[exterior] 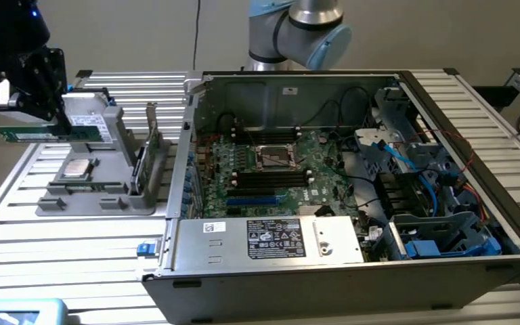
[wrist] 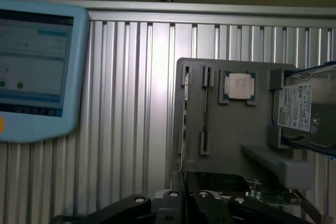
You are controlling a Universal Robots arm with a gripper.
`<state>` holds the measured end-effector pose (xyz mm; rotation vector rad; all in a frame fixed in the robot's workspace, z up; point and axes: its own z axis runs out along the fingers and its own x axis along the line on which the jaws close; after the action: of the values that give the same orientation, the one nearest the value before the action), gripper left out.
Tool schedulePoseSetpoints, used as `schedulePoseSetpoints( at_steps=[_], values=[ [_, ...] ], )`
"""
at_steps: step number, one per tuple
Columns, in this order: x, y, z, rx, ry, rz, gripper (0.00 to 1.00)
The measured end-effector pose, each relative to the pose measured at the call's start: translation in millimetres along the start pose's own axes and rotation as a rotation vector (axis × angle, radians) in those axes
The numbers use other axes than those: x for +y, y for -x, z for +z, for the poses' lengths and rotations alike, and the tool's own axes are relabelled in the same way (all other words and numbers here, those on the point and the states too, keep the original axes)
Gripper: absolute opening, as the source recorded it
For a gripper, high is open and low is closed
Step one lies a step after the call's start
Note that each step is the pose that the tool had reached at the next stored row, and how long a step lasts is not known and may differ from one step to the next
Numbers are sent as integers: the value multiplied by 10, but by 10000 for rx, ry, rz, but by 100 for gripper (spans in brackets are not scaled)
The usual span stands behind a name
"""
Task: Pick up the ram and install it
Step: 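Pick up the ram and move it above insertion slot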
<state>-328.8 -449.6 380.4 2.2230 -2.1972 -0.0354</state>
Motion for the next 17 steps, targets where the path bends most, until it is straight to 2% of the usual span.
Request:
schedulePoseSetpoints(
  at_steps=[6,13,17],
  values=[
    [-168,-36,-256,-1,68,-25,13],
    [-413,-61,-447,-3,188,-34,13],
    [-572,-66,-493,-3,242,-41,13]
  ],
)
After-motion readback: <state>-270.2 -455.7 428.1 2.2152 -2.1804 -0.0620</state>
